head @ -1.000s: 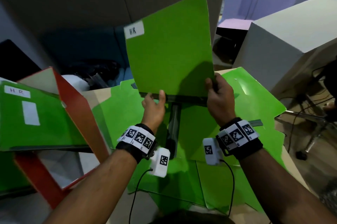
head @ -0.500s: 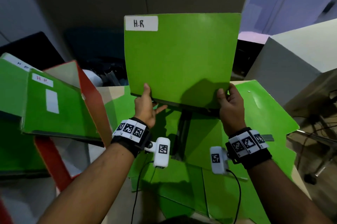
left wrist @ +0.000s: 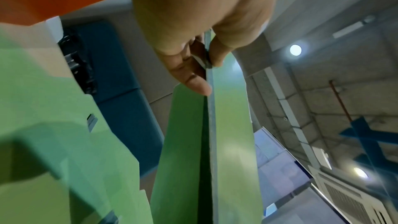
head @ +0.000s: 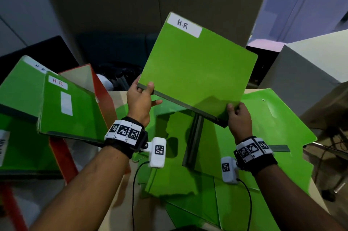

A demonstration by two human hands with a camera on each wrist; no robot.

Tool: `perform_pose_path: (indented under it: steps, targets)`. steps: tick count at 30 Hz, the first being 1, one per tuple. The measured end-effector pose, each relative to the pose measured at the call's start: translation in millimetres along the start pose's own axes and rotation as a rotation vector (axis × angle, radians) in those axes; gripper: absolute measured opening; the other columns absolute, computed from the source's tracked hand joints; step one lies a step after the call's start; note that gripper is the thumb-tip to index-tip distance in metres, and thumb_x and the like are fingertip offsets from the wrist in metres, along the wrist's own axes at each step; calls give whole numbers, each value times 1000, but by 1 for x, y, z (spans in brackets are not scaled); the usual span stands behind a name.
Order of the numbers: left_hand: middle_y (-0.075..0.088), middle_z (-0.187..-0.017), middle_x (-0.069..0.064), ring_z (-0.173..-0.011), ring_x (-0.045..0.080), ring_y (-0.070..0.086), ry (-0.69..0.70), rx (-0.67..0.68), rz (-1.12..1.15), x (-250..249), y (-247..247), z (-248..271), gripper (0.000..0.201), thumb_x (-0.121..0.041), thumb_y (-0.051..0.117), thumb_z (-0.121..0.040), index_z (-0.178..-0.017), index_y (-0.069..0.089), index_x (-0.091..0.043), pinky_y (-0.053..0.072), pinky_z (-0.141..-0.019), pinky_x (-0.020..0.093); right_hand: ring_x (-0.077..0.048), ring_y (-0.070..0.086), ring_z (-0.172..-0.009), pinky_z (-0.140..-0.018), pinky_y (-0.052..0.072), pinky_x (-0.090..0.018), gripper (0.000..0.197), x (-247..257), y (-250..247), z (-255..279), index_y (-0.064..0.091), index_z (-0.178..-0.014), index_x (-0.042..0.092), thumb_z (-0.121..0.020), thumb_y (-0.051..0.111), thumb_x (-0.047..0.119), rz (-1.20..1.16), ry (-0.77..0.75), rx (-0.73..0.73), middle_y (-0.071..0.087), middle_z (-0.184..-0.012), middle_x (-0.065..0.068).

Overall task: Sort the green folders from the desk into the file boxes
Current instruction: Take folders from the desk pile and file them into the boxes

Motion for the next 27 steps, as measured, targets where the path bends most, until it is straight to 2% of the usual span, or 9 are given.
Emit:
perform_pose_path:
  steps: [4, 6, 11, 12, 16, 20, 22, 24, 27]
  targets:
    - [56, -93, -4, -75, 5, 58, 152, 106, -102, -21, 4, 12, 35, -6, 51, -98, -133, 50, -12, 54, -51, 24, -32, 56, -106, -91, 49, -48, 43, -14, 19, 5, 51, -117, 1, -98, 45, 39, 123, 208, 116, 58, -118, -15]
    - [58, -92, -5, -74, 2, 59, 208, 141, -138, -30, 5, 17, 36, -5, 52, -97, -133, 50, -9, 54, -51, 25, -33, 59, -102, -84, 54, -54, 45, -27, 34, 4, 49, -119, 0, -99, 44, 40, 45, 327, 180, 57, -116, -15]
    - [59, -83, -2, -70, 7, 59, 383, 181, -167, -58, -4, 28, 13, -8, 54, -96, -109, 57, -9, 53, -50, 25, -35, 66, -88, -74, 56, -55, 47, -27, 67, -1, 58, -90, 1, -94, 42, 45, -55, 351, 284, 67, -93, -18]
    - [58, -79, -1, -67, 9, 58, 423, 180, -158, -65, -7, 29, 2, -11, 56, -96, -97, 57, -12, 52, -49, 26, -36, 66, -87, -70, 58, -53, 44, -14, 73, 4, 57, -93, -1, -98, 40, 39, -65, 351, 313, 66, -96, -20]
    - [47, -69, 1, -63, 18, 50, 548, 94, -153, -85, -19, 30, 28, -15, 62, -93, -73, 44, -21, 51, -54, 31, -37, 63, -96, -67, 59, -45, 41, 22, 95, 13, 50, -112, -2, -100, 40, 36, -32, 337, 373, 58, -109, -20]
    - [47, -71, -9, -67, 9, 47, 576, 62, -127, -96, -36, 32, 23, -10, 61, -93, -81, 47, -24, 47, -65, 25, -35, 63, -101, -82, 56, -51, 37, 40, 122, 22, 57, -101, 2, -100, 44, 36, -7, 303, 478, 62, -102, -16]
    - [57, -83, -10, -76, 4, 56, 611, 22, -147, -103, -46, 35, 20, -7, 60, -93, -93, 49, -23, 51, -74, 23, -32, 57, -112, -92, 51, -52, 46, 53, 137, 27, 44, -130, 4, -97, 48, 35, 16, 246, 497, 55, -116, -6]
    - [63, -103, 6, -92, 9, 61, 665, -19, -156, -113, -56, 39, 24, -6, 56, -94, -105, 46, -25, 53, -86, 31, -31, 45, -127, -102, 44, -52, 72, 72, 154, 37, 17, -149, 10, -94, 53, 37, 27, 171, 553, 40, -143, -7]
    - [55, -117, 28, -100, 29, 59, 748, -90, -160, -128, -76, 42, 22, -10, 50, -96, -110, 40, -24, 50, -93, 47, -28, 26, -141, -115, 27, -45, 78, 109, 181, 56, 15, -151, 10, -92, 57, 38, -20, 2, 628, 20, -157, -11]
Point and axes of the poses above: each hand's wrist, its own z-axis away from the middle knuckle, its own y-axis out of the palm, x = y × z, the point moved 4 cm from there along -z, towards the middle knuckle
